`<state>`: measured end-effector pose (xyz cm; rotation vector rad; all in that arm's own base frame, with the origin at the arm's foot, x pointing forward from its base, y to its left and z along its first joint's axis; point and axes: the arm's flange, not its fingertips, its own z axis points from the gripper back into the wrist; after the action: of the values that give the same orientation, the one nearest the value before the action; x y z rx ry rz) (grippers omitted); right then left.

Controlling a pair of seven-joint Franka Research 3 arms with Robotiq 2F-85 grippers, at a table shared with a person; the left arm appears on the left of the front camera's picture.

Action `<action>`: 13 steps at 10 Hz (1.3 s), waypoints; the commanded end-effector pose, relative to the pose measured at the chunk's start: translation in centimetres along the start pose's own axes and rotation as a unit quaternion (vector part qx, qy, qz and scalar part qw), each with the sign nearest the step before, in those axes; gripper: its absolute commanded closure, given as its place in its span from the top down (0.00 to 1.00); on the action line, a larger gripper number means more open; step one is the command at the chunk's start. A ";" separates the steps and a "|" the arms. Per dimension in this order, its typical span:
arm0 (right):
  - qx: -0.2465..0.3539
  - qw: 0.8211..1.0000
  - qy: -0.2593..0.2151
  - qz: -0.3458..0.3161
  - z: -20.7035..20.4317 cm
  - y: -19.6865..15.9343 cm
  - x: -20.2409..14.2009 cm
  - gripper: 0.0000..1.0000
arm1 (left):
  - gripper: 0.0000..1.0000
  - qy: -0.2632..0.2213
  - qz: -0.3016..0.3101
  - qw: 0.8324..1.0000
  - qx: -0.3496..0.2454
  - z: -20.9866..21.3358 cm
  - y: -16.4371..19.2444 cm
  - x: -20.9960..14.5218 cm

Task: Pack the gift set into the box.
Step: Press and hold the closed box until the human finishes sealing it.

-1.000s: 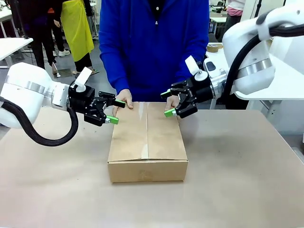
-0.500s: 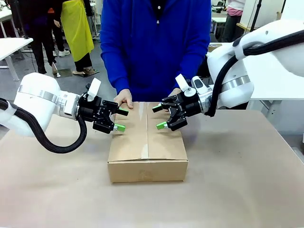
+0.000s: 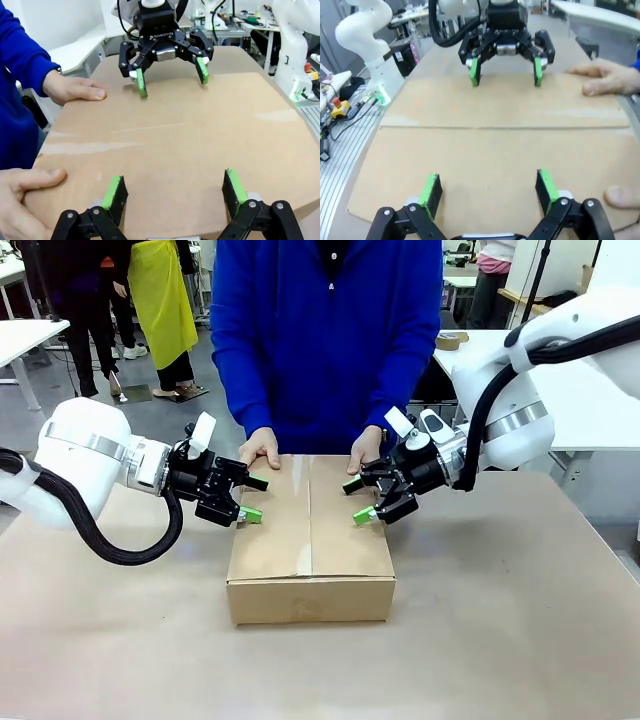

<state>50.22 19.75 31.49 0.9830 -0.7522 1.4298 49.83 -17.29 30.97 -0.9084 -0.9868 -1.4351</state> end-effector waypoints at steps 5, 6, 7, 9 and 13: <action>0.007 1.000 0.007 -0.017 -0.8 0.0 0.1 1.00 | 1.00 0.062 0.024 0.998 -0.007 -0.7 0.4 -1.0; 0.007 1.000 0.007 -0.017 -0.8 0.0 0.1 1.00 | 1.00 0.016 0.009 1.000 -0.015 -0.2 0.4 0.2; 0.007 1.000 0.007 -0.017 -0.8 0.0 0.1 1.00 | 1.00 0.016 0.009 1.000 -0.015 -0.2 0.4 0.2; 0.007 1.000 0.007 -0.017 -0.8 0.0 0.1 1.00 | 1.00 0.016 0.009 1.000 -0.015 -0.2 0.4 0.2; 0.007 1.000 0.007 -0.017 -0.8 0.0 0.1 1.00 | 1.00 0.016 0.009 1.000 -0.015 -0.2 0.4 0.2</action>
<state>50.29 20.66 31.31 0.9936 -0.7204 1.4117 50.41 -17.59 31.43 -0.9065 -0.9351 -1.4453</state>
